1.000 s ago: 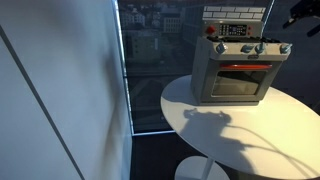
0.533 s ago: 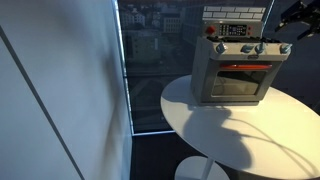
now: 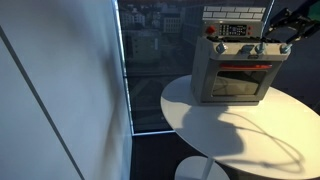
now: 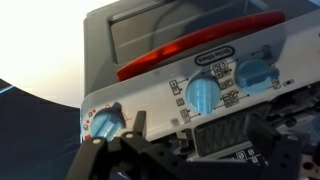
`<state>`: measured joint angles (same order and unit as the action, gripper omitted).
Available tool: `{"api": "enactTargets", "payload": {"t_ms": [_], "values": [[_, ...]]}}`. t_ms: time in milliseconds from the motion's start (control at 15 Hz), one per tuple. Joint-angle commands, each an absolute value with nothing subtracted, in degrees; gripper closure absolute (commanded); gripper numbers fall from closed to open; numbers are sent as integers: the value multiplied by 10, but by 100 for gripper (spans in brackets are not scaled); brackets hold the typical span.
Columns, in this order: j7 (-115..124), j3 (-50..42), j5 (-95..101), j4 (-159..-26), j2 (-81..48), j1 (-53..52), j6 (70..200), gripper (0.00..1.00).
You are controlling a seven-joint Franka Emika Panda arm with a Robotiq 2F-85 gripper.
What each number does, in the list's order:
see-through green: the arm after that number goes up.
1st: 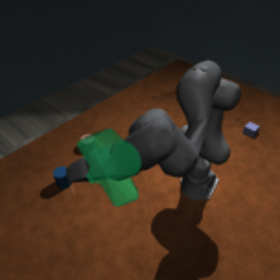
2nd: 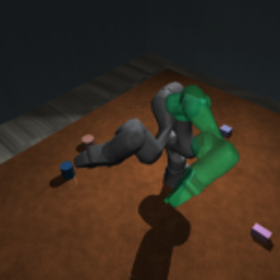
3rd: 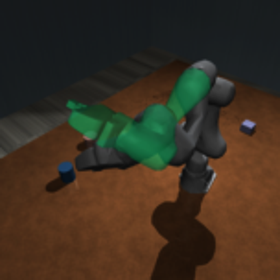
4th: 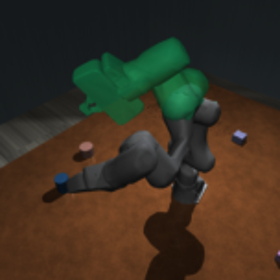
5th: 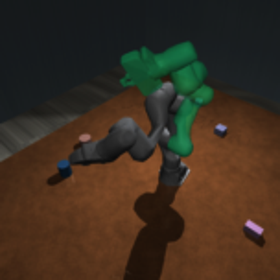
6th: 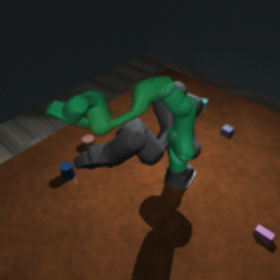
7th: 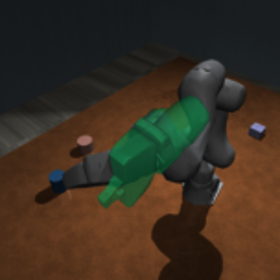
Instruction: Turn the second blue knob from the right to the right
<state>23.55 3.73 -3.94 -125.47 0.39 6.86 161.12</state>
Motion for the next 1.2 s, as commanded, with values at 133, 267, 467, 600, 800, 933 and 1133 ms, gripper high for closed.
{"api": "enactTargets", "payload": {"t_ms": [133, 267, 467, 600, 800, 933, 1133], "values": [[255, 39, -31, -1207, -42, 64, 1615, 0], [254, 41, -33, -1200, -51, 62, 1616, 0], [254, 42, -33, -1192, -62, 55, 1615, 0], [255, 42, -33, -1189, -67, 51, 1615, 0], [255, 42, -33, -1184, -73, 47, 1615, 2], [256, 41, -32, -1180, -77, 44, 1615, 12], [257, 40, -31, -1178, -80, 42, 1615, 16]]}}
